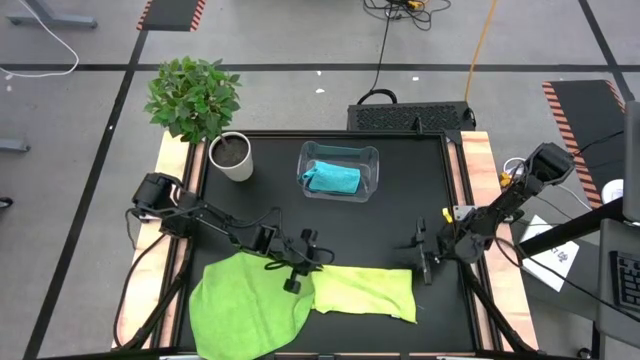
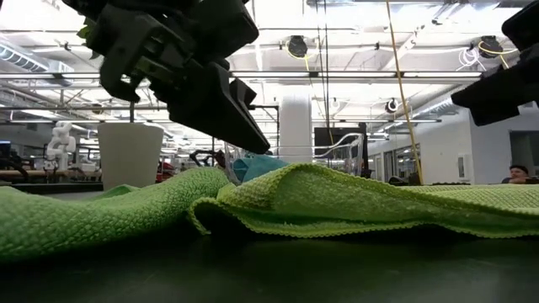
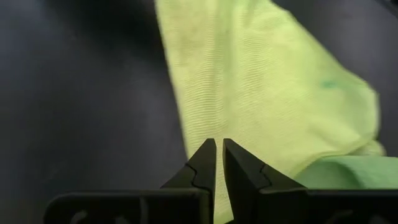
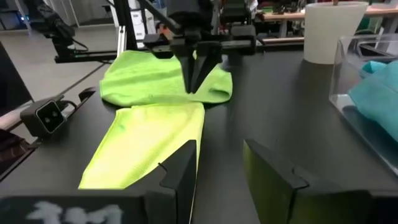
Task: Fold microfiber towels
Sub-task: Fold the light green towel
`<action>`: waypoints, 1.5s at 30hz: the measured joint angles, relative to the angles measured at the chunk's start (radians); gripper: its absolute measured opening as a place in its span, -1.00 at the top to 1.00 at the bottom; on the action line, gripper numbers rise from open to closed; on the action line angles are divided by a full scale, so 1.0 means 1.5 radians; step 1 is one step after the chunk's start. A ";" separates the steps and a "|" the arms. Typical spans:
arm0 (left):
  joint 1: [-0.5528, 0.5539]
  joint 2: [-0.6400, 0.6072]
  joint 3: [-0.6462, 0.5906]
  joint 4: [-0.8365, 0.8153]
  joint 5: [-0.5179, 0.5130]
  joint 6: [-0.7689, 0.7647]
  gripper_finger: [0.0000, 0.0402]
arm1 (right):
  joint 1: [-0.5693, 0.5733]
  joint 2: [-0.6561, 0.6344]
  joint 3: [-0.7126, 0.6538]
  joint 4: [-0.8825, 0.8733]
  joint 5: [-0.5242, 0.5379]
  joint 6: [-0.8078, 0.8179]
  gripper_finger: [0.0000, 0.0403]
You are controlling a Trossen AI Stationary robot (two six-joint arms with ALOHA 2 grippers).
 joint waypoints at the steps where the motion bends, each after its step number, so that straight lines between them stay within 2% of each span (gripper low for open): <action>1: 0.000 0.000 0.000 -0.001 -0.010 0.000 0.85 | 0.000 0.000 0.000 -0.004 0.000 0.004 0.38; 6: 0.003 0.000 0.000 -0.007 -0.064 -0.016 0.84 | 0.000 0.000 0.000 -0.016 -0.001 0.014 0.38; 8: 0.009 0.000 0.000 -0.010 -0.065 -0.035 0.79 | 0.000 0.000 0.000 -0.035 -0.004 0.027 0.38; 13: 0.024 0.002 0.001 -0.012 0.001 -0.070 0.49 | 0.000 0.000 0.000 -0.060 -0.005 0.066 0.38; 18: 0.025 0.027 0.001 -0.025 0.098 -0.089 0.15 | 0.000 0.011 0.001 -0.061 -0.028 0.092 0.37; 25: 0.035 0.030 0.001 -0.072 0.077 -0.141 -0.12 | 0.000 0.042 0.001 -0.069 -0.033 0.116 0.37; 34: 0.080 0.030 0.001 -0.076 0.114 -0.181 -0.17 | 0.000 0.054 0.001 -0.090 -0.033 0.132 0.37; 36: 0.082 0.030 0.001 -0.079 0.125 -0.181 -0.17 | 0.000 0.054 0.001 -0.116 -0.036 0.168 0.37; 45: 0.080 0.030 0.001 -0.064 0.126 -0.172 -0.17 | -0.001 0.053 0.000 -0.257 -0.136 0.386 0.37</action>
